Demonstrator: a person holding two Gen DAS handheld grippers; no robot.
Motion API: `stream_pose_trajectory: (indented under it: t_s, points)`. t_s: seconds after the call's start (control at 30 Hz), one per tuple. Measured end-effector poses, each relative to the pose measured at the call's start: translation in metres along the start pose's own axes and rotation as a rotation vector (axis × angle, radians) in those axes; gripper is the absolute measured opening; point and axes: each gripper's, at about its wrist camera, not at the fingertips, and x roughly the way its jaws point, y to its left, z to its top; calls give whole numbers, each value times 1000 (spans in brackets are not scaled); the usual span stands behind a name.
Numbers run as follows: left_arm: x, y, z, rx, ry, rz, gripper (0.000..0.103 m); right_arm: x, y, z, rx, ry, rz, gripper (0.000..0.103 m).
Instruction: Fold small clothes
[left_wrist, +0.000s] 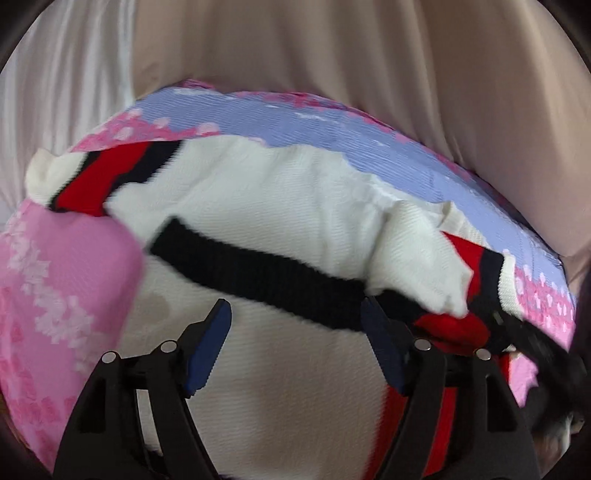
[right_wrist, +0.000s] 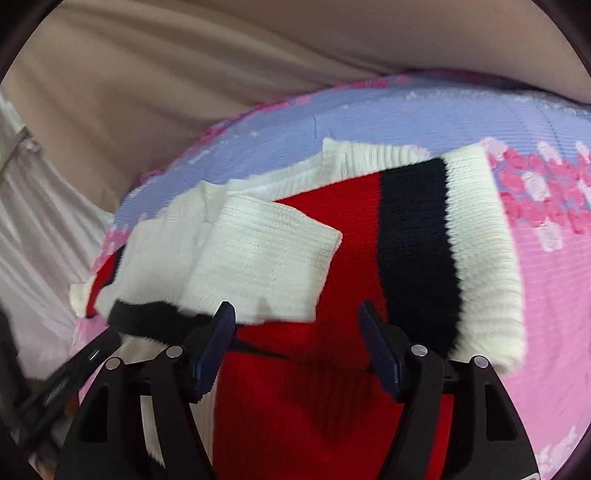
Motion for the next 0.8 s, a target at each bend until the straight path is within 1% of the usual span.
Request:
stream_pose_trajectory:
  t_s: [0.03, 0.07, 0.1, 0.13, 0.2, 0.23, 0.27, 0.3, 0.33, 0.37, 0.4, 0.43, 0.47, 0.5, 0.53, 0.57, 0.63, 0.67, 0.7, 0.73, 0.77, 0.8]
  points:
    - [-5, 11, 0, 0, -10, 17, 70, 8, 6, 3, -1, 10, 13, 49]
    - [-11, 20, 0, -5, -17, 30, 70, 16, 15, 7, -13, 23, 17, 36]
    - [-16, 34, 1, -17, -23, 40, 70, 19, 31, 12, -30, 23, 40, 19]
    - [-20, 44, 1, -27, -28, 50, 70, 17, 50, 16, -55, 3, 79, 19]
    - [-24, 62, 1, -48, -32, 77, 70, 11, 106, 19, -168, -28, 173, 18]
    - [-23, 72, 1, -61, -28, 89, 70, 8, 143, 18, -249, -25, 235, 18]
    - [-22, 77, 1, -72, -21, 96, 70, 7, 170, 14, -311, -12, 275, 19]
    - [-20, 82, 0, -87, -10, 95, 70, 6, 196, 7, -378, 10, 303, 29]
    - [-19, 85, 0, -102, 0, 85, 70, 3, 211, -1, -428, 13, 315, 45]
    - [-18, 87, 0, -116, 9, 68, 70, -4, 217, -8, -459, -8, 314, 50]
    - [-16, 86, 2, -127, 14, 46, 70, -14, 210, -16, -470, -52, 285, 51]
    - [-14, 84, 4, -128, 15, 30, 72, -22, 197, -20, -455, -81, 244, 51]
    - [-12, 82, 5, -127, 16, 18, 75, -32, 173, -27, -410, -111, 179, 52]
    - [-9, 78, 8, -127, 16, 5, 80, -39, 144, -32, -353, -132, 106, 52]
    - [-3, 72, 12, -126, 15, -14, 81, -48, 111, -40, -287, -144, 24, 53]
    - [3, 66, 16, -120, 21, -34, 81, -53, 86, -45, -233, -145, -51, 53]
    - [25, 50, 28, -117, 44, -48, 81, -64, 17, -60, -103, -133, -222, 54]
    - [36, 44, 33, -120, 58, -60, 81, -67, -15, -66, -39, -119, -289, 54]
    - [48, 38, 37, -127, 74, -68, 81, -69, -37, -68, 12, -109, -323, 55]
    - [65, 32, 42, -145, 104, -67, 77, -70, -59, -70, 66, -106, -348, 55]
    - [80, 28, 45, -173, 133, -85, 72, -69, -74, -70, 102, -108, -357, 55]
    - [92, 26, 46, -197, 160, -94, 58, -67, -86, -69, 131, -106, -360, 55]
